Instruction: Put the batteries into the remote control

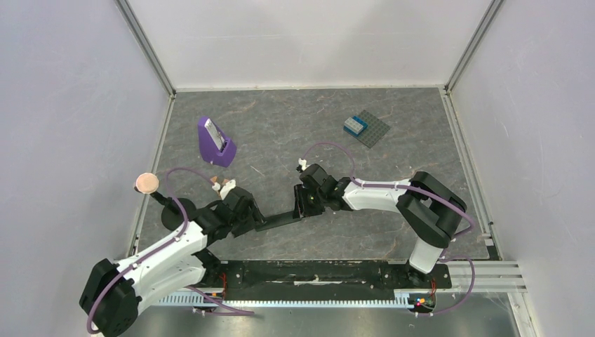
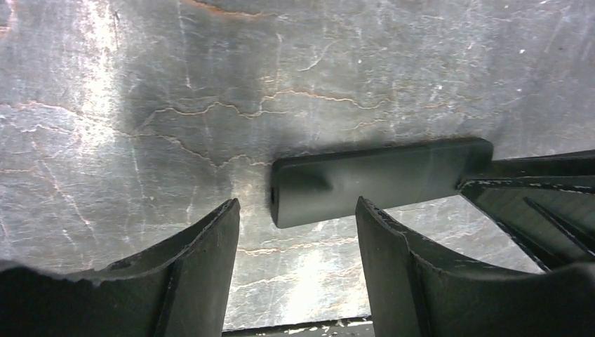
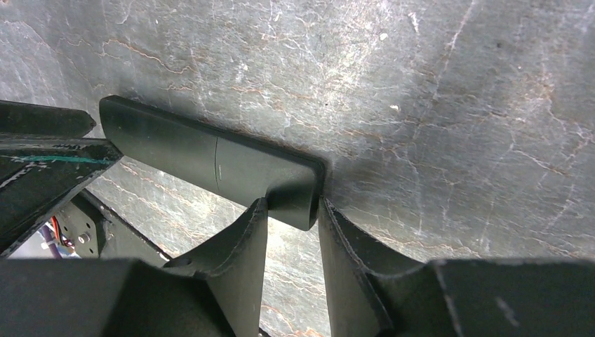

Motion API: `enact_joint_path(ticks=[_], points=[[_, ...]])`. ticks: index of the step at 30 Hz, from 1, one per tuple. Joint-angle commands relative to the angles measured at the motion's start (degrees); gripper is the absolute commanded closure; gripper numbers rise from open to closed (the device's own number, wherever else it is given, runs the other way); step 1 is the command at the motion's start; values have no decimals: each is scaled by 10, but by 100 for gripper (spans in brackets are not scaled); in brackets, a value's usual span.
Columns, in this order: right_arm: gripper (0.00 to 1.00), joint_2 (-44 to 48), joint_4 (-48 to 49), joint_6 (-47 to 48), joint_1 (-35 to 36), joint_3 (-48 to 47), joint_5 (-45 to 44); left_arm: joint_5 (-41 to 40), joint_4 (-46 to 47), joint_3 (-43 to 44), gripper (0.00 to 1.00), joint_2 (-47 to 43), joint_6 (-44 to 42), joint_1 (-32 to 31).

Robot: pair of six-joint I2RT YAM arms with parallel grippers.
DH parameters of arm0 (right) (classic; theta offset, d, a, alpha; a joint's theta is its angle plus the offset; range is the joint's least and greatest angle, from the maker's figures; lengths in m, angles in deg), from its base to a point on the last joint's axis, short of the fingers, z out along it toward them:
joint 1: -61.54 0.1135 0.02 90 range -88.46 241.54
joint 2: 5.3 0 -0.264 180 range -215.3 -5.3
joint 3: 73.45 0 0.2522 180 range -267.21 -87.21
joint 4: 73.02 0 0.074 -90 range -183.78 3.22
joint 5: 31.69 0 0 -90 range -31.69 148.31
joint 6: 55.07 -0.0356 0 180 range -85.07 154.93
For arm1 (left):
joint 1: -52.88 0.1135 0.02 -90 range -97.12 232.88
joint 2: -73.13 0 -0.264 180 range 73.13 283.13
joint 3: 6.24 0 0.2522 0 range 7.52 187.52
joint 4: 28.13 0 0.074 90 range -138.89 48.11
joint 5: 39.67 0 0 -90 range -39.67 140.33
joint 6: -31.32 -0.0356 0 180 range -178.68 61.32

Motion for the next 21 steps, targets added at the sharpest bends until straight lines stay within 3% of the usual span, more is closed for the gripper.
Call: enact_joint_path(ticks=[1, 11, 17, 21], points=[[64, -28, -37, 6, 4, 3, -31, -12, 16, -15, 33, -1, -15, 3], [64, -30, -39, 8, 19, -6, -32, 112, 202, -83, 55, 10, 3, 3], [65, -36, -42, 15, 39, -26, -32, 151, 248, -75, 57, 28, -29, 3], [62, -22, -65, 26, 37, -32, -64, 125, 205, -43, 54, 26, -50, 3]])
